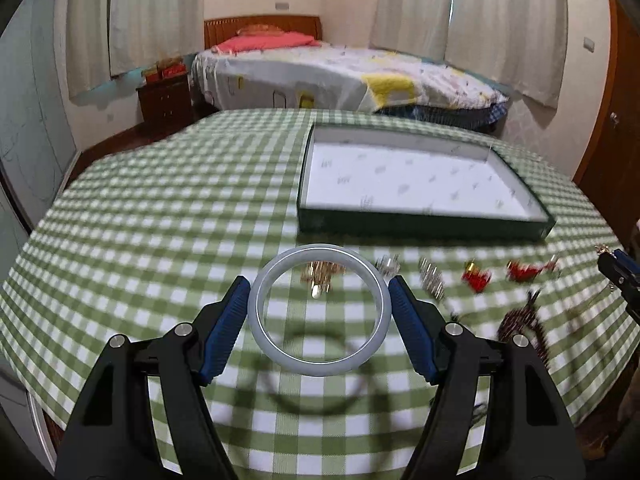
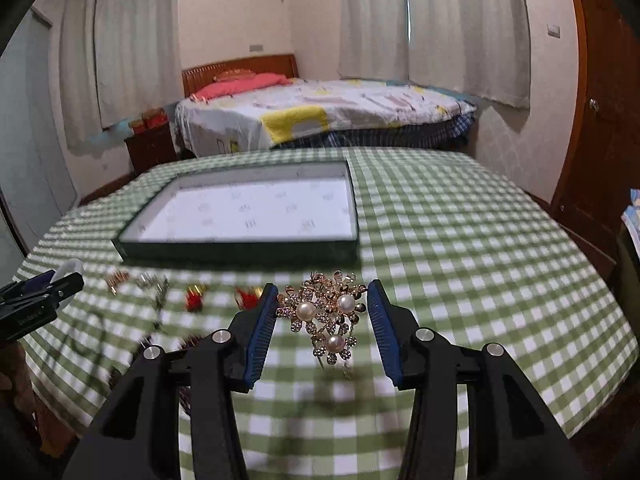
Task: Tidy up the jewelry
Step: 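Carry the bangle and brooch into the green box and open both grippers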
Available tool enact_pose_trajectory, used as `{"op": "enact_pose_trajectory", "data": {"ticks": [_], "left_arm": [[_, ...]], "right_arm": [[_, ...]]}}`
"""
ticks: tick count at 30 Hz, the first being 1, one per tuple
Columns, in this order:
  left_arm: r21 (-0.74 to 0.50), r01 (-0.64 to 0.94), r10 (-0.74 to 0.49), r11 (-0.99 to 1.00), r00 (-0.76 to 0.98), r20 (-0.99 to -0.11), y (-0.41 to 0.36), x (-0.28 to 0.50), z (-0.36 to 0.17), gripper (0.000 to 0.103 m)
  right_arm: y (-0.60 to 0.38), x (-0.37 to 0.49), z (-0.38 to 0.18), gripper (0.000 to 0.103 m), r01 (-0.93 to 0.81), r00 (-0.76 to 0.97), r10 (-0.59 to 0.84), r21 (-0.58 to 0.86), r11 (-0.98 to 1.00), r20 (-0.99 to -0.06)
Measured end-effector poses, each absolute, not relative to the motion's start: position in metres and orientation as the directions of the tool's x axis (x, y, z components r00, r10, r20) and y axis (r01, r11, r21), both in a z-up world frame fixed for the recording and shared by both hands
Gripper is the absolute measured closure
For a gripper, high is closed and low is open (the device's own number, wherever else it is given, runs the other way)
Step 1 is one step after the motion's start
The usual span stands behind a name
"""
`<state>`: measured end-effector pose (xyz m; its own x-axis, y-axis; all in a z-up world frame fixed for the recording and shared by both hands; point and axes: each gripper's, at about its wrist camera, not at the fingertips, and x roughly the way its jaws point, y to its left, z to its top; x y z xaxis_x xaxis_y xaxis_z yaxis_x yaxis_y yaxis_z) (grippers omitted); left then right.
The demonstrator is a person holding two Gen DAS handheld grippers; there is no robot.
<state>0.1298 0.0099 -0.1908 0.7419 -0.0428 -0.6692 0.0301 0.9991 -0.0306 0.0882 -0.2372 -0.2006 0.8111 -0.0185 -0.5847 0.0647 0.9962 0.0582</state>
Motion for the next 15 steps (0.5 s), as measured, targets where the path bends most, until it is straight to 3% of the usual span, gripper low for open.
{"op": "enact_pose_trajectory", "data": {"ticks": [15], "left_arm": [[-0.004,0.109,-0.094,0.994,0.843,-0.530,-0.025,0.201,-0.125,0.034]], "right_arm": [[-0.228,0.164,-0.129,0.057,-0.016,0.903,0.056,0.097,0.995,-0.425]]}}
